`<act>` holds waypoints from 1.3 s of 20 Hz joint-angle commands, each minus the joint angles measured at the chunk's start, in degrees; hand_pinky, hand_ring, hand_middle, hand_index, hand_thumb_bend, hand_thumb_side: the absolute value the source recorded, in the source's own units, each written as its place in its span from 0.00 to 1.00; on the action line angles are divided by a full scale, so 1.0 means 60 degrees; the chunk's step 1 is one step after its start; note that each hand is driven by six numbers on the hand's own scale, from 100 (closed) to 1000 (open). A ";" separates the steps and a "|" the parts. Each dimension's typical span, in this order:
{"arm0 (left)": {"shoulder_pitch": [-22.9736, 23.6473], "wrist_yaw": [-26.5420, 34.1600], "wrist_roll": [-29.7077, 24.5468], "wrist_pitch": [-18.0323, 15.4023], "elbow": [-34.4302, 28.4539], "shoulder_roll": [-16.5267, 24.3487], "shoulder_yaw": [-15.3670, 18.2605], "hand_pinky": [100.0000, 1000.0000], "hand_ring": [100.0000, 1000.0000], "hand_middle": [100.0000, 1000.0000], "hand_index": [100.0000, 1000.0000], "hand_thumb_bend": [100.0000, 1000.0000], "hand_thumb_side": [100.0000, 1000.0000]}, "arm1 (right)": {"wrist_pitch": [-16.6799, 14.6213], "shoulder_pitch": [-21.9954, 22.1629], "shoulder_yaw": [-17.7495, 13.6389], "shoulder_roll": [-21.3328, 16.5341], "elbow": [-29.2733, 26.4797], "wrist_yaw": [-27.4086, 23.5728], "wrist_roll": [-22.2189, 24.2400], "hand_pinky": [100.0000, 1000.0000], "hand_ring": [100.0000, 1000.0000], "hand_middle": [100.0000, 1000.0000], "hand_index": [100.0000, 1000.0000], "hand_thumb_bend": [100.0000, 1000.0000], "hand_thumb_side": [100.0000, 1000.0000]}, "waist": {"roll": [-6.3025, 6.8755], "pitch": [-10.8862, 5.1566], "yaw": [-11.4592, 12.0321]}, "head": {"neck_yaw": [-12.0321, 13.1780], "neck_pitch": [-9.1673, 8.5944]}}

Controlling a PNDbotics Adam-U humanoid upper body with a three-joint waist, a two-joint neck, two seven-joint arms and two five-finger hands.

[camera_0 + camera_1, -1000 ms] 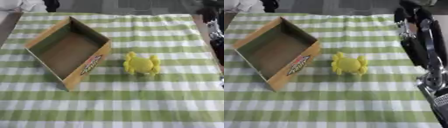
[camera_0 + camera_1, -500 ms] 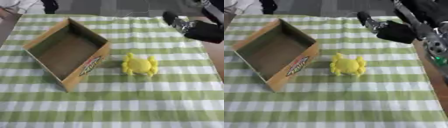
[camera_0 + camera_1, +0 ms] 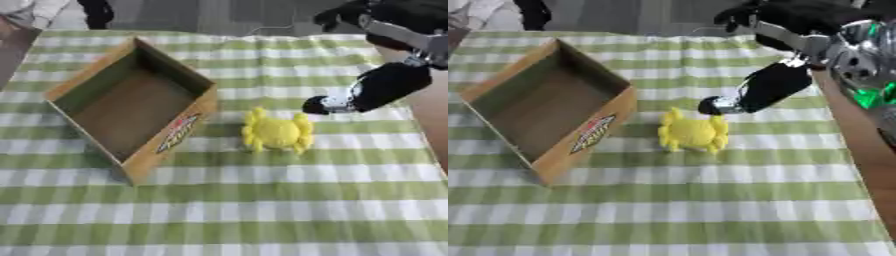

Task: Pick up objects on the table and place them in the box.

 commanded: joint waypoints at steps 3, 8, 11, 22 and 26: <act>-0.0021 0.0044 -0.0037 -0.0006 -0.0182 0.0290 -0.0037 0.64 0.57 0.55 0.67 0.00 0.87 | 0.0440 -0.0442 0.0377 -0.0312 -0.0137 0.0170 0.1098 0.86 0.99 0.84 1.00 0.66 0.58 | -0.0010 -0.0197 0.0017 | -0.0039 -0.0035; -0.0020 0.0051 -0.0056 0.0000 -0.0182 0.0290 -0.0049 0.64 0.57 0.55 0.67 0.00 0.87 | 0.0805 -0.0669 0.0995 -0.0257 -0.0137 0.0143 0.1216 0.85 0.99 0.85 1.00 0.64 0.55 | -0.0021 -0.0197 0.0039 | -0.0118 -0.0023; -0.0028 0.0049 -0.0072 0.0008 -0.0182 0.0280 -0.0054 0.64 0.58 0.55 0.67 0.00 0.86 | 0.1085 -0.0749 0.1263 -0.0148 -0.0137 0.0120 0.1219 0.85 0.99 0.85 1.00 0.63 0.54 | -0.0027 -0.0188 0.0049 | -0.0151 -0.0007; -0.0038 0.0065 -0.0140 0.0015 -0.0182 0.0220 -0.0080 0.64 0.58 0.55 0.67 0.00 0.86 | 0.2441 -0.0886 0.2296 0.0437 0.0108 0.0432 0.1220 0.85 0.99 0.85 1.00 0.59 0.48 | -0.0014 -0.0110 0.0144 | -0.0317 -0.0039; -0.0046 0.0068 -0.0172 0.0012 -0.0182 0.0184 -0.0083 0.64 0.58 0.55 0.67 0.00 0.86 | 0.2519 -0.0970 0.2578 0.0822 0.0832 0.0649 0.1220 0.85 0.99 0.85 1.00 0.56 0.37 | -0.0003 -0.0061 0.0182 | -0.0352 -0.0063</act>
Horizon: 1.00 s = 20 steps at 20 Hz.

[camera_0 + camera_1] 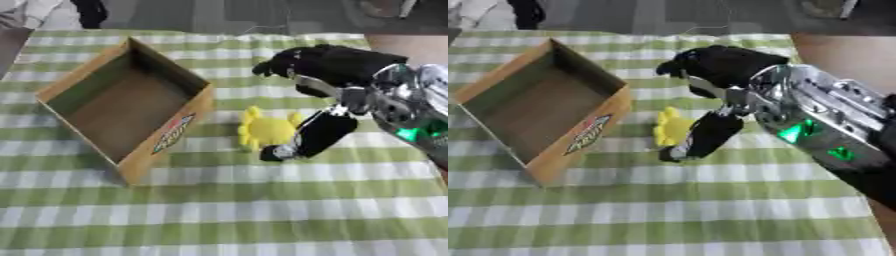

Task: Pick up objects on the table and place them in the box.

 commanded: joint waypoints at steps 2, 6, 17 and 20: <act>-0.0043 0.0045 -0.0059 -0.0004 -0.0182 0.0163 -0.0019 0.64 0.58 0.55 0.67 0.00 0.86 | 0.1868 -0.0247 0.0121 0.0249 0.0684 0.0232 0.1825 0.85 0.99 0.85 1.00 0.54 0.34 | 0.0040 -0.0110 0.0044 | -0.0049 -0.0075; -0.0043 0.0042 -0.0076 -0.0011 -0.0182 0.0138 -0.0018 0.64 0.58 0.55 0.67 0.00 0.86 | 0.1726 -0.0301 0.0204 0.0480 0.1272 0.0400 0.1825 0.85 0.99 0.85 1.00 0.48 0.34 | 0.0050 -0.0075 0.0062 | -0.0064 -0.0102; -0.0025 0.0018 -0.0098 -0.0010 -0.0182 0.0100 -0.0011 0.64 0.58 0.55 0.67 0.00 0.86 | 0.1562 -0.0314 0.0086 0.0741 0.2550 0.0412 0.1825 0.85 0.99 0.86 1.00 0.43 0.35 | 0.0067 -0.0040 0.0064 | -0.0090 -0.0148; -0.0027 0.0014 -0.0099 -0.0005 -0.0182 0.0099 -0.0013 0.64 0.58 0.55 0.67 0.00 0.86 | 0.1520 -0.0313 0.0085 0.0744 0.2646 0.0195 0.1825 0.85 0.99 0.86 1.00 0.43 0.34 | 0.0066 -0.0040 0.0059 | -0.0090 -0.0158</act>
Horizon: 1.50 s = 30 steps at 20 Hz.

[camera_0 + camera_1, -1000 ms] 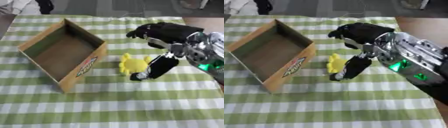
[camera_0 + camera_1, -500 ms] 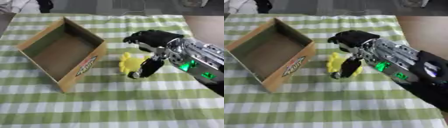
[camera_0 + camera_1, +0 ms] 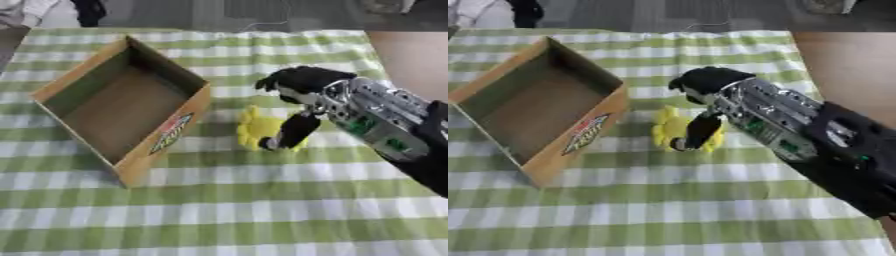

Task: Pick up objects on the table and place them in the box.

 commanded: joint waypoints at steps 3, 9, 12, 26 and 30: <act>-0.0020 0.0013 -0.0025 -0.0006 -0.0182 0.0111 -0.0009 0.64 0.58 0.55 0.67 0.00 0.86 | 0.1640 -0.0176 -0.0169 -0.0109 0.0118 -0.0404 0.1701 0.85 0.99 0.85 1.00 0.43 0.33 | 0.0020 -0.0149 0.0018 | -0.0010 -0.0084; -0.0024 0.0015 -0.0031 -0.0009 -0.0182 0.0100 -0.0009 0.64 0.58 0.55 0.67 0.00 0.86 | 0.1610 -0.0198 -0.0115 -0.0013 0.0464 -0.0599 0.1701 0.85 0.99 0.85 1.00 0.43 0.32 | 0.0023 -0.0128 0.0031 | -0.0023 -0.0096; -0.0029 0.0015 -0.0036 -0.0007 -0.0182 0.0092 -0.0012 0.64 0.58 0.55 0.67 0.00 0.86 | 0.1518 -0.0212 -0.0078 0.0109 0.0876 -0.0531 0.1701 0.85 0.99 0.84 1.00 0.42 0.31 | 0.0026 -0.0119 0.0037 | -0.0034 -0.0102; -0.0043 0.0039 -0.0050 -0.0010 -0.0182 0.0070 -0.0023 0.64 0.58 0.55 0.67 0.00 0.86 | 0.0562 -0.0276 -0.0214 0.0842 0.2725 0.0150 0.1701 0.85 0.98 0.79 0.94 0.41 0.31 | 0.0059 -0.0112 0.0078 | -0.0098 -0.0143; -0.0055 0.0040 -0.0050 -0.0003 -0.0182 0.0076 -0.0023 0.64 0.58 0.55 0.67 0.00 0.86 | 0.0511 -0.0294 -0.0230 0.0828 0.2639 0.0103 0.1701 0.84 0.97 0.73 0.89 0.41 0.30 | 0.0039 -0.0110 0.0084 | -0.0075 -0.0131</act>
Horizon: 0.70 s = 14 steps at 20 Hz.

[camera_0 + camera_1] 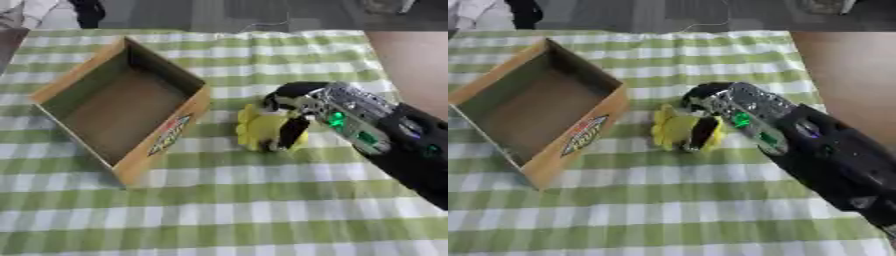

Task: Pick up objects on the table and place them in the box.

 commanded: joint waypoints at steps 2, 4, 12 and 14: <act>-0.0065 0.0039 -0.0029 0.0003 -0.0182 0.0162 -0.0020 0.64 0.58 0.55 0.67 0.00 0.86 | 0.1074 -0.0114 -0.0064 -0.0126 -0.0072 0.0074 0.1154 0.84 0.96 0.66 0.83 0.42 0.30 | 0.0007 -0.0143 0.0021 | 0.0026 -0.0112; -0.0068 0.0036 -0.0032 0.0005 -0.0182 0.0166 -0.0018 0.64 0.58 0.55 0.67 0.00 0.86 | 0.1099 -0.0135 -0.0085 -0.0166 -0.0236 0.0194 0.1154 0.83 0.94 0.58 0.76 0.43 0.30 | -0.0001 -0.0140 0.0019 | 0.0037 -0.0106; -0.0071 0.0028 -0.0048 0.0011 -0.0182 0.0172 -0.0017 0.64 0.58 0.55 0.67 0.00 0.87 | 0.1344 -0.0138 -0.0157 -0.0362 -0.1000 0.0459 0.1154 0.81 0.89 0.50 0.64 0.32 0.29 | -0.0011 -0.0140 0.0007 | 0.0051 -0.0105; -0.0068 0.0026 -0.0051 0.0011 -0.0182 0.0171 -0.0019 0.64 0.58 0.55 0.67 0.00 0.87 | 0.1441 -0.0149 -0.0185 -0.0371 -0.1091 0.0513 0.1154 0.81 0.89 0.54 0.66 0.26 0.29 | -0.0007 -0.0141 0.0007 | 0.0047 -0.0111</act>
